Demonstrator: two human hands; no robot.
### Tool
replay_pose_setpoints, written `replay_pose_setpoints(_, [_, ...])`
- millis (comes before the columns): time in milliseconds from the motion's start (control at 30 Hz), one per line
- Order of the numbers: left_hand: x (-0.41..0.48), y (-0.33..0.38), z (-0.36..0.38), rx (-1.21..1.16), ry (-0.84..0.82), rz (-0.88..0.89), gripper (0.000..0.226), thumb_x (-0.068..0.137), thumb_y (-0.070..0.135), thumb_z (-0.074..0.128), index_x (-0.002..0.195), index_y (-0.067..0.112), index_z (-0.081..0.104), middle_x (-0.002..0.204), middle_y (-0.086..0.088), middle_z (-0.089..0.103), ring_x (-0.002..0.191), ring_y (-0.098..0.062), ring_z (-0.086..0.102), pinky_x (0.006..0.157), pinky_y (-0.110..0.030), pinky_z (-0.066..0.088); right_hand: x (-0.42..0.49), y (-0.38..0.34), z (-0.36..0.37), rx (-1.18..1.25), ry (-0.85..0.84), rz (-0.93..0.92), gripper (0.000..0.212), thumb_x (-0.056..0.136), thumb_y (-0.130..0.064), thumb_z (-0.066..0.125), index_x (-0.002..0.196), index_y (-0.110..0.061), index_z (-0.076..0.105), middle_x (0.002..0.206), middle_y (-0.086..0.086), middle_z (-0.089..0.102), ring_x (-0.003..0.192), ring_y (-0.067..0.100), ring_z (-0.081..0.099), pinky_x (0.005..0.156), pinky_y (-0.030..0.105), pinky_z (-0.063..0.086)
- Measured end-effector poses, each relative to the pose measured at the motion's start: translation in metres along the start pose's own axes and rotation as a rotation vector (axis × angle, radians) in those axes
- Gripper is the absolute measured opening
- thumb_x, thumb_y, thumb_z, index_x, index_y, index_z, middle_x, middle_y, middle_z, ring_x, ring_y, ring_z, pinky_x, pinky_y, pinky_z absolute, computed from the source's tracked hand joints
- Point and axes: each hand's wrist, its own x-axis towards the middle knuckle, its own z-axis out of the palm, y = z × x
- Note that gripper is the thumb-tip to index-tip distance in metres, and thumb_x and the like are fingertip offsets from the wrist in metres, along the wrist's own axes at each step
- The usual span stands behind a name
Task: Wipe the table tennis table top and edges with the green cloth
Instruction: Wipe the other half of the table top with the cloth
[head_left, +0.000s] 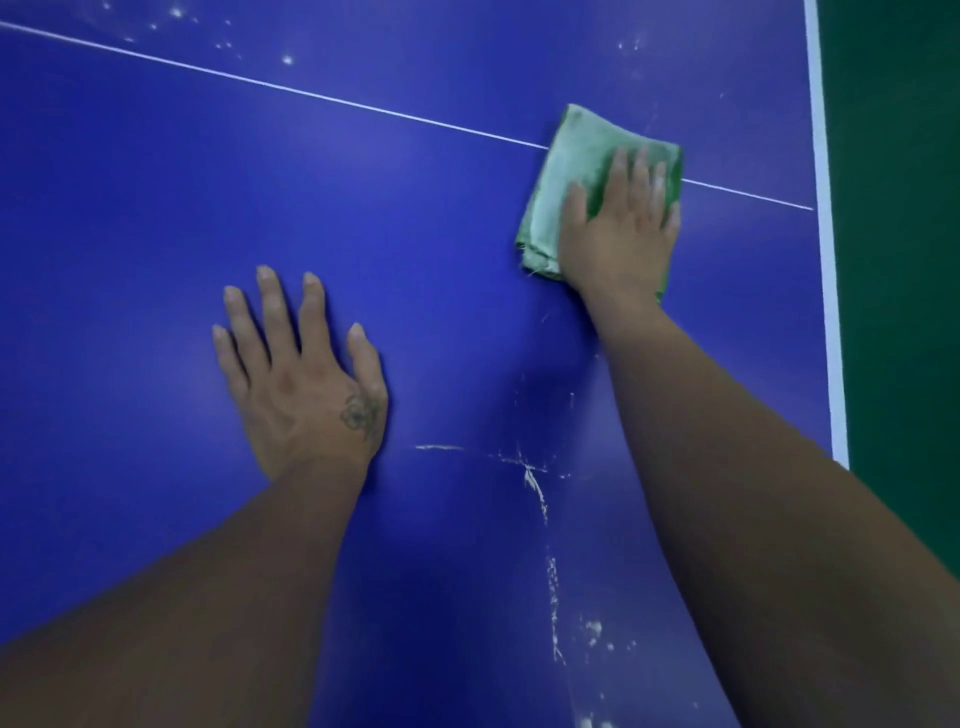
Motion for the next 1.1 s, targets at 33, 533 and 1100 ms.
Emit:
replay_pose_setpoints(33, [0.000, 0.000, 0.000, -0.001, 0.007, 0.000, 0.066, 0.111, 0.052, 0.031, 0.170, 0.021, 0.031, 0.180, -0.008, 0.017, 0.167, -0.034, 0.007, 0.136, -0.053, 0.004, 0.006, 0.013, -0.003, 0.002, -0.006, 0.046, 0.072, 0.112, -0.054, 0.027, 0.174, -0.019, 0.017, 0.183, 0.001, 0.011, 0.169, 0.021, 0.003, 0.136, 0.052, 0.002])
replay_pose_setpoints(533, [0.002, 0.000, 0.003, -0.014, 0.067, 0.030, 0.057, 0.112, 0.036, 0.035, 0.166, 0.018, 0.040, 0.178, -0.012, 0.025, 0.166, -0.038, 0.015, 0.135, -0.054, 0.009, -0.141, -0.054, 0.025, -0.011, 0.027, -0.209, 0.078, 0.110, -0.061, 0.030, 0.173, -0.014, 0.024, 0.181, 0.014, 0.014, 0.169, 0.032, 0.011, 0.134, 0.058, 0.008])
replay_pose_setpoints(1100, [0.000, -0.003, -0.005, -0.080, 0.045, 0.043, 0.057, 0.113, 0.032, 0.033, 0.167, 0.018, 0.038, 0.179, -0.011, 0.021, 0.167, -0.037, 0.010, 0.136, -0.053, 0.001, -0.071, -0.021, 0.006, 0.043, -0.018, 0.290, 0.076, 0.112, -0.056, 0.024, 0.174, -0.014, 0.011, 0.182, 0.012, 0.000, 0.169, 0.034, -0.004, 0.132, 0.064, -0.001])
